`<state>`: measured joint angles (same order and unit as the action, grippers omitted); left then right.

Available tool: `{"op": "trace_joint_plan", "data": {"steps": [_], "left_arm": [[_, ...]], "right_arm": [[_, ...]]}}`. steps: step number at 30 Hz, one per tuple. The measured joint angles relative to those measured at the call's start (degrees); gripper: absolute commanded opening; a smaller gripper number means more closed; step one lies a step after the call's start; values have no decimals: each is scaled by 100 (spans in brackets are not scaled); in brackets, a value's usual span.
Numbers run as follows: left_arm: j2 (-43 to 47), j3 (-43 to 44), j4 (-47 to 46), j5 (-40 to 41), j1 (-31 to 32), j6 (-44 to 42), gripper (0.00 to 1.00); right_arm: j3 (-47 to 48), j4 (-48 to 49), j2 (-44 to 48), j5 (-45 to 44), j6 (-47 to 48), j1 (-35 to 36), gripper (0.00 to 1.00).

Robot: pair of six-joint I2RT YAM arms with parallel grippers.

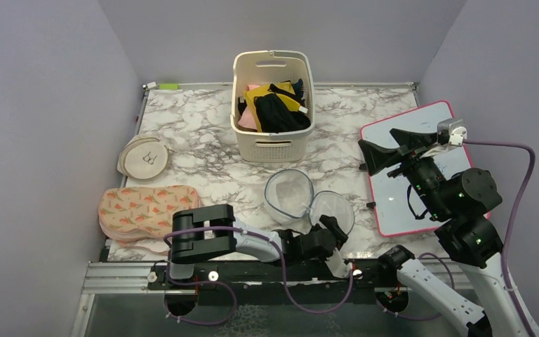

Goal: Unzip the laundry bag and remove the bra
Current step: Close the laundry bag at the center of the board.

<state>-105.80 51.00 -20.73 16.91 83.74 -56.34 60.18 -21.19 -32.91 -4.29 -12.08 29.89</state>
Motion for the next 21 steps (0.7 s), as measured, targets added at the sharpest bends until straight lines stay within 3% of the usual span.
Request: {"op": "trace_joint_plan", "data": {"steps": [3, 9, 16, 21], "left_arm": [[-219, 0, -216, 225, 0, -181, 33], [-402, -15, -540, 675, -2, -74, 13], [341, -15, -667, 507, -81, 1196, 1], [1419, -162, -1056, -280, -435, 2747, 1]], "right_arm": [[-35, -7, 15, -35, 26, 0, 93], [-107, -20, 24, -42, 37, 0, 93], [-234, 17, 0, -42, 35, 0, 92], [-245, 39, -136, -35, 33, 0, 92]]}}
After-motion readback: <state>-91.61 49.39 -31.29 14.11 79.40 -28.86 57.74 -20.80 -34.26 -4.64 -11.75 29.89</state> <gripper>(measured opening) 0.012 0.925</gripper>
